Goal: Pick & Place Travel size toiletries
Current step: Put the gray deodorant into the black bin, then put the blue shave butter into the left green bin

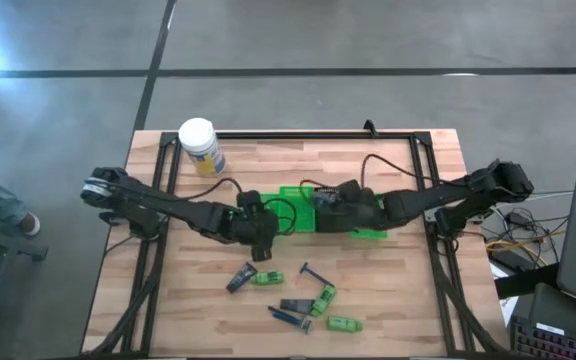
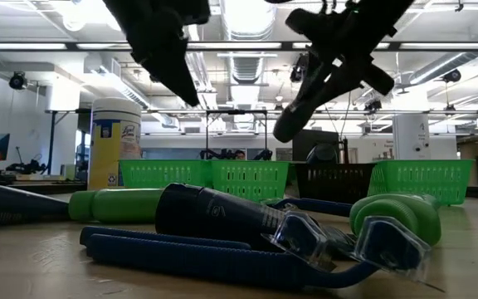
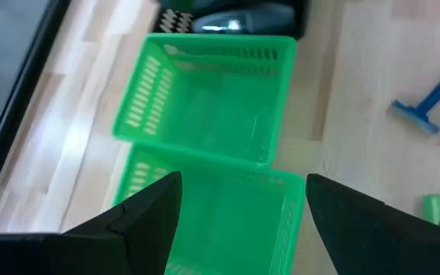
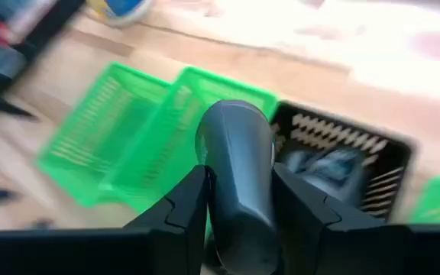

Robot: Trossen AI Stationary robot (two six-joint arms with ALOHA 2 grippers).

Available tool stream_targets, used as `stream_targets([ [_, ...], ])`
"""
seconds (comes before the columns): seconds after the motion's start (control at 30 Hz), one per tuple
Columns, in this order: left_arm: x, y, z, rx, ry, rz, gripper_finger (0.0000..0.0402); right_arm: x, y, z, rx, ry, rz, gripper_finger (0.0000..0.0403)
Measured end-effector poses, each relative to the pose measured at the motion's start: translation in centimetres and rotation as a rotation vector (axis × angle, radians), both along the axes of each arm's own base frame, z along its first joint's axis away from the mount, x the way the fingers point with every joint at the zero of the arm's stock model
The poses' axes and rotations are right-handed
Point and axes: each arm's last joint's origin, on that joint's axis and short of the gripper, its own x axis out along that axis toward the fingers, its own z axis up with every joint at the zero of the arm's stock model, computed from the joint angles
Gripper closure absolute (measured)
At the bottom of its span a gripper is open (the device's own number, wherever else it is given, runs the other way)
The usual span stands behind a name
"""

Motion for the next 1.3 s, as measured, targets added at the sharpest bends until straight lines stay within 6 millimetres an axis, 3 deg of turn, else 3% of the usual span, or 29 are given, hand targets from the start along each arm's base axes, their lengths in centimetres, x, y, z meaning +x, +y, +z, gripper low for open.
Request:
stream_targets([
  [0.2, -2.6, 1.1, 1.5, -0.056, -0.097, 0.095, 0.0118, 2.6, 0.6, 0.3, -0.086, 0.223, 0.076, 0.0293],
  [0.37, -4.9, 2.0, 1.8, -0.1, -0.162, 0.168, 0.0117, 4.0, 0.5, -0.7, -0.075, 0.387, 0.0, 0.0284],
  [0.67, -6.9, 2.6, 0.8, -0.145, -0.213, 0.214, 0.0117, 6.2, 0.5, -2.1, -0.014, 0.461, 0.013, 0.0273],
  [1.07, -7.6, 2.1, -0.9, -0.323, -0.101, 0.118, 0.0117, 5.1, 1.3, -0.1, 0.048, 0.449, 0.049, 0.0134],
  [1.3, -8.5, 0.5, -2.1, -0.529, 0.095, 0.078, 0.0117, 3.6, 1.3, 1.4, 0.045, 0.459, 0.041, 0.0076],
])
